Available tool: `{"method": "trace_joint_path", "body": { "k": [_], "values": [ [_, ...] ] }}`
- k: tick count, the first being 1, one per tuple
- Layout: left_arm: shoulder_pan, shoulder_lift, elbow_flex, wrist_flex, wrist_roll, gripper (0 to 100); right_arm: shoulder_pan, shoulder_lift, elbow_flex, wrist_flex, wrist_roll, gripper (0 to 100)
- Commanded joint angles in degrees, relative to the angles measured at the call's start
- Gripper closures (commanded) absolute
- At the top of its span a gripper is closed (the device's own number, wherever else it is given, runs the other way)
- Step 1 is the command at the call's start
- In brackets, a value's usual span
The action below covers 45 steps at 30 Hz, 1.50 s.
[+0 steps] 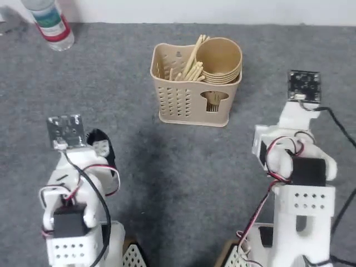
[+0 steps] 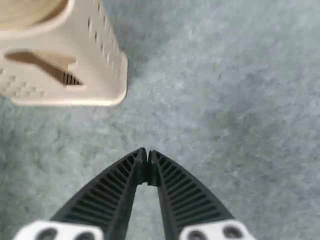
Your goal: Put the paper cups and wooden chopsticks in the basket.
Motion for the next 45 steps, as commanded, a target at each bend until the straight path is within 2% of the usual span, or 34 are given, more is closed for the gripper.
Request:
{"method": "trace_joint_path", "body": {
  "k": [1, 7, 12, 16, 20, 27, 39, 42, 45],
  "values": [
    [0.2, -8.3, 7.0, -0.1, 0.0, 99, -0.9, -1.4, 2.2, 0.5, -1.1, 99.0],
    [0.2, -24.2, 17.1, 6.6, -3.2, 99, -0.7, -1.4, 6.9, 0.5, -0.9, 99.0],
    [0.2, -21.5, 20.9, 7.6, -3.1, 99, -0.7, -5.4, 12.3, -1.5, -1.1, 99.0],
    [0.3, -22.9, 26.5, 7.3, -3.1, 99, -0.7, -16.4, 16.7, -2.4, -1.2, 99.0],
    [0.3, -22.9, 26.9, 7.4, -3.1, 99, -1.1, -31.3, 24.3, -4.5, -0.5, 98.5],
    [0.2, -22.9, 27.0, 7.4, -3.1, 99, -1.0, -54.7, 45.8, -9.4, 4.3, 92.3],
    [-0.1, -22.9, 27.6, 6.4, -3.2, 99, -0.7, -54.5, 61.2, -18.4, 4.9, 92.4],
    [-0.3, -22.9, 27.6, 6.5, -3.5, 99, -0.8, -54.5, 61.3, -16.7, 5.0, 92.4],
    [0.2, -22.9, 28.5, 8.2, -3.5, 99, -0.8, -54.5, 61.4, -9.1, 5.0, 91.9]
  ]
}}
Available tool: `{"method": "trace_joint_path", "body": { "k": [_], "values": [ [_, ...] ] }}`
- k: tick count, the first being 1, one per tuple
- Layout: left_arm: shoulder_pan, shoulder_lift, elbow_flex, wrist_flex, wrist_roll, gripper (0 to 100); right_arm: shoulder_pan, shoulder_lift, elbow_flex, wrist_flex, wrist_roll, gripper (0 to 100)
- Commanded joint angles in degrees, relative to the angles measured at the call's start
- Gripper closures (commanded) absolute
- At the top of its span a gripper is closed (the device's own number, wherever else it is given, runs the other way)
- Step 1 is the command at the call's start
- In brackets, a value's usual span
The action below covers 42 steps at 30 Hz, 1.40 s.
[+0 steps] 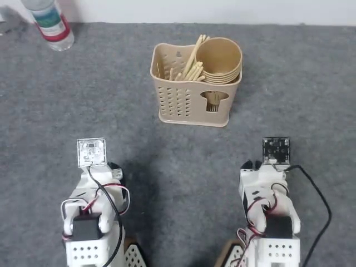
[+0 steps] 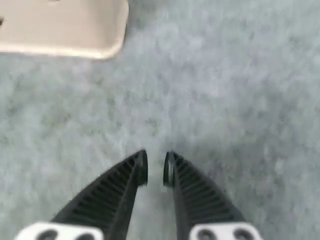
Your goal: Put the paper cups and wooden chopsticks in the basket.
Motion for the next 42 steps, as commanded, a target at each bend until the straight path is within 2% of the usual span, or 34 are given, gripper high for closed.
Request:
{"method": "trace_joint_path", "body": {
  "k": [1, 7, 42],
  "values": [
    [0.4, -1.4, 0.8, 1.4, -0.5, 99, 0.0, -0.7, 1.1, 7.4, 0.7, 91.9],
    [0.3, -1.3, 3.3, 0.5, -0.3, 99, 0.0, -0.7, 1.1, 13.2, 0.4, 92.2],
    [0.3, -1.3, 3.3, 0.5, -0.2, 99, -0.2, -0.7, 1.1, 13.1, 0.8, 92.3]
  ]
}}
